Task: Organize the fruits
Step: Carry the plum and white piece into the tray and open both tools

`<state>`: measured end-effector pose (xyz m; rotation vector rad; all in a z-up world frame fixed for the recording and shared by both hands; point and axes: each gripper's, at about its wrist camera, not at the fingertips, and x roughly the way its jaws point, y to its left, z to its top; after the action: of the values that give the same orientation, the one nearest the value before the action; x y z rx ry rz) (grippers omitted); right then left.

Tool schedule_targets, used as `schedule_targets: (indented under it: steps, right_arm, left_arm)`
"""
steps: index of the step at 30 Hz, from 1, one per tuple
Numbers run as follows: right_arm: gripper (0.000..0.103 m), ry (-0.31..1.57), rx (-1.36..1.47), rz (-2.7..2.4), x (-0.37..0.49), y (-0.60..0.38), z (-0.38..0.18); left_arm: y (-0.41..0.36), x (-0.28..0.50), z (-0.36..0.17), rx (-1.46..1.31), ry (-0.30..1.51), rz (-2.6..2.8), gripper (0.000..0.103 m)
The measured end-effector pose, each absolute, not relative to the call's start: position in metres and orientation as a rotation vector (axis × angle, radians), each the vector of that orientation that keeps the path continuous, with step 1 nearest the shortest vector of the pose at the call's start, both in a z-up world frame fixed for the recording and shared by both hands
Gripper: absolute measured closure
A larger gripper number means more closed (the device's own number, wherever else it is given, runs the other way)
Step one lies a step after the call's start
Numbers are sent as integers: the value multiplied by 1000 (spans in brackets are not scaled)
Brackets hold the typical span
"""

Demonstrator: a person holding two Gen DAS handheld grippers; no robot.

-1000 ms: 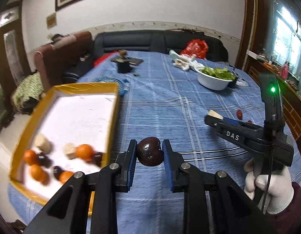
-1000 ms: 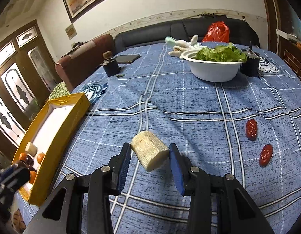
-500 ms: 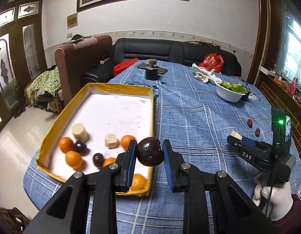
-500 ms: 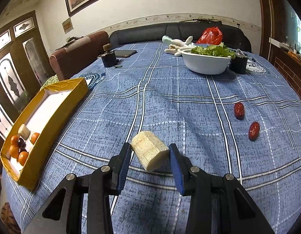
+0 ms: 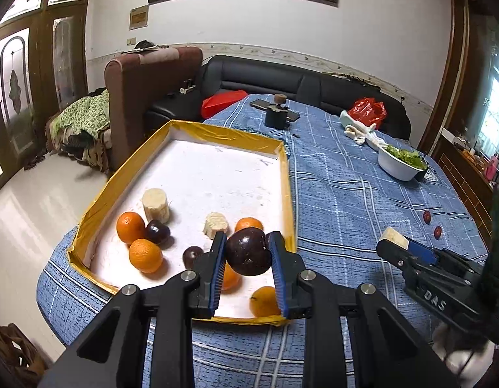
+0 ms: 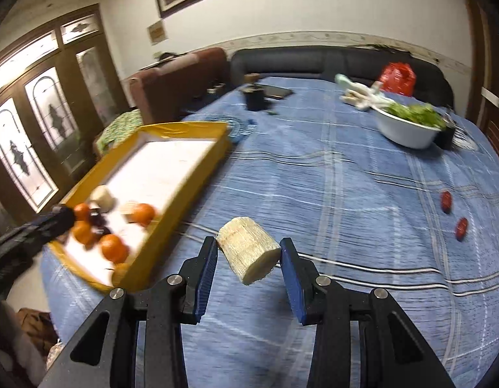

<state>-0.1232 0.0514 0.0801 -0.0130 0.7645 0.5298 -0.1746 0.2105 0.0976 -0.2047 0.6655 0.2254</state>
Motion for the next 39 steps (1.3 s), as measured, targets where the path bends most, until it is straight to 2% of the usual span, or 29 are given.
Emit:
schedule_targets:
  steps: [15,24,31,32,35,37,39]
  right_arm:
    - [59,761,-111,696,-129,161,96]
    - [59,846,-178,709,-112,209,62]
    - [59,853,-195,682,-87,219,60]
    - [59,853,-208,675,-81,223,60]
    - [59,861,-218,660,-69,229,59]
    - [59,878,-212,648,-60,230,55]
    - [59,892,-198,636,-53,228,52]
  left_arm:
    - [328,-186,77,-368,657,412,77]
    - [323,-167,60,-372,699,321,78]
    - [323,-151,62,-350,682,313,76]
    - [324,-149,62,-351,681,312,74]
    - [323,-145,63,-350,674,304,56]
    - [323,-142,63,-342,677,311,48]
    - [323,-142,63,-346,676,308,35]
